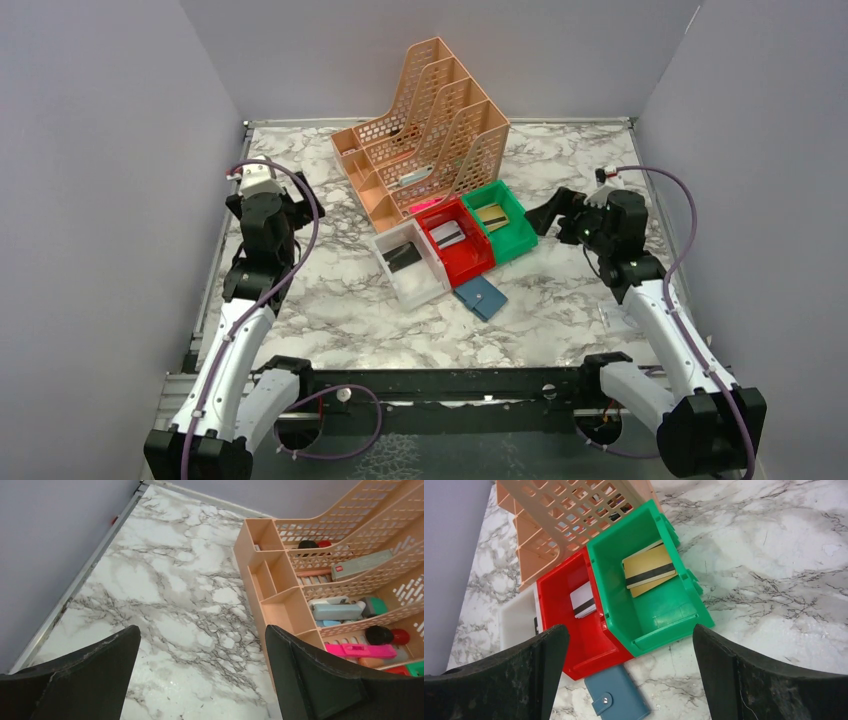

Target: Take the credit cards out of the card holder

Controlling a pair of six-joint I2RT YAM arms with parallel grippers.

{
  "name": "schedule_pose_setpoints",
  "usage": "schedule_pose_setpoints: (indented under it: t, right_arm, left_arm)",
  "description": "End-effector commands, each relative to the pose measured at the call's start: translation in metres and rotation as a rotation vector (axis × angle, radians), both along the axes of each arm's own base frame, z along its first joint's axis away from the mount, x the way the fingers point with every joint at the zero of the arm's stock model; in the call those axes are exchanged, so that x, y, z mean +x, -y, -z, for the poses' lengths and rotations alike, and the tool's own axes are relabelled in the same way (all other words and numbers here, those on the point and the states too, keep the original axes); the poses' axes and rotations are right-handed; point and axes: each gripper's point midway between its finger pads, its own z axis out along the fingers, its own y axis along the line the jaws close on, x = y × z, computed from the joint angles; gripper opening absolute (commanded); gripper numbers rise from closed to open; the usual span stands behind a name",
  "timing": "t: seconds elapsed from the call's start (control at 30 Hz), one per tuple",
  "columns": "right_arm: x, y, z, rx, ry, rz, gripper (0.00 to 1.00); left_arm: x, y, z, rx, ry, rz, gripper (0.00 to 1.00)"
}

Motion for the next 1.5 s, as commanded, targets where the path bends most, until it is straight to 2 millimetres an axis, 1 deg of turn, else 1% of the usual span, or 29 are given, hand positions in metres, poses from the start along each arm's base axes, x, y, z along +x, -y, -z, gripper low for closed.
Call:
schedule_pose_setpoints:
  t: [0.0, 0.07, 0.13, 0.17, 0.23, 0.3, 0.4, 0.43, 0.47, 0.5, 0.6, 0.63, 0.77, 0.83, 0.9, 0.93, 0.97, 1.03, 1.07, 1.13, 1.2, 1.27, 1.33, 1.47]
  right_arm:
    - [0.003, 0.007, 0.012, 0.023, -0.078, 0.079, 0.99]
    - [0.010, 0.009, 0.017, 0.023, -0.115, 0.105, 0.99]
    - [0.018, 0.009, 0.019, 0.026, -0.161, 0.123, 0.99]
    - [0.024, 0.010, 0.021, 0.027, -0.182, 0.137, 0.99]
    - [0.036, 0.016, 0.026, 0.028, -0.229, 0.200, 0.99]
    - [0.050, 0.020, 0.025, 0.021, -0.252, 0.240, 0.99]
    - [0.071, 0.020, 0.026, 0.021, -0.273, 0.262, 0.99]
    - [0.076, 0.020, 0.027, 0.020, -0.290, 0.266, 0.99]
    - [0.078, 0.019, 0.029, 0.016, -0.312, 0.265, 0.99]
    - [0.081, 0.017, 0.031, 0.021, -0.322, 0.252, 0.99]
    - [0.085, 0.008, 0.037, 0.036, -0.322, 0.198, 0.99]
    - [0.085, 0.005, 0.040, 0.041, -0.322, 0.182, 0.99]
    - [0.082, -0.003, 0.054, 0.050, -0.361, 0.133, 0.99]
    - [0.080, -0.005, 0.060, 0.043, -0.384, 0.114, 0.99]
    - [0.078, -0.005, 0.063, 0.033, -0.397, 0.106, 0.99]
    - [0.077, -0.005, 0.063, 0.027, -0.396, 0.098, 0.99]
    - [0.076, -0.005, 0.063, 0.023, -0.390, 0.091, 0.99]
    - [0.073, -0.005, 0.063, 0.016, -0.389, 0.085, 0.99]
    - [0.072, -0.004, 0.063, 0.012, -0.391, 0.084, 0.99]
    - [0.068, -0.005, 0.064, 0.012, -0.394, 0.078, 0.99]
    - [0.065, -0.006, 0.066, 0.013, -0.397, 0.068, 0.99]
    - [0.063, -0.008, 0.068, 0.018, -0.400, 0.053, 0.99]
    - [0.061, -0.010, 0.069, 0.024, -0.407, 0.038, 0.99]
    - [0.055, -0.011, 0.073, 0.019, -0.425, 0.023, 0.99]
  left_arm:
    - [-0.004, -0.018, -0.001, -0.059, -0.014, -0.145, 0.99]
    - [-0.003, -0.008, 0.003, -0.039, -0.033, -0.071, 0.99]
    - [-0.003, 0.016, 0.010, -0.008, -0.069, 0.095, 0.99]
    - [-0.004, 0.021, 0.015, -0.010, -0.081, 0.122, 0.99]
    - [-0.009, 0.023, 0.026, -0.060, -0.121, 0.114, 0.99]
    - [-0.011, 0.029, 0.032, -0.078, -0.126, 0.141, 0.99]
    - [-0.007, 0.048, 0.040, -0.081, -0.142, 0.251, 0.99]
    - [-0.003, 0.055, 0.044, -0.087, -0.158, 0.288, 0.99]
    - [0.002, 0.063, 0.043, -0.101, -0.166, 0.326, 0.99]
    - [0.007, 0.066, 0.049, -0.111, -0.192, 0.337, 0.99]
    - [0.032, 0.085, 0.039, -0.149, -0.206, 0.414, 0.99]
    - [0.042, 0.089, 0.036, -0.161, -0.206, 0.419, 0.99]
    - [0.084, 0.087, 0.032, -0.199, -0.194, 0.347, 0.99]
    - [0.106, 0.089, 0.032, -0.200, -0.195, 0.340, 0.99]
    - [0.127, 0.087, 0.041, -0.190, -0.231, 0.308, 0.99]
    - [0.137, 0.085, 0.049, -0.184, -0.253, 0.287, 0.99]
    - [0.147, 0.081, 0.054, -0.174, -0.270, 0.261, 0.99]
    - [0.165, 0.075, 0.070, -0.150, -0.318, 0.214, 0.99]
    - [0.173, 0.072, 0.074, -0.139, -0.334, 0.187, 0.99]
    - [0.189, 0.064, 0.098, -0.116, -0.385, 0.132, 0.99]
    - [0.201, 0.056, 0.108, -0.096, -0.406, 0.082, 0.99]
    - [0.215, 0.049, 0.110, -0.085, -0.406, 0.034, 0.99]
    - [0.228, 0.045, 0.107, -0.068, -0.394, 0.006, 0.99]
    - [0.249, 0.026, 0.110, -0.035, -0.386, -0.079, 0.99]
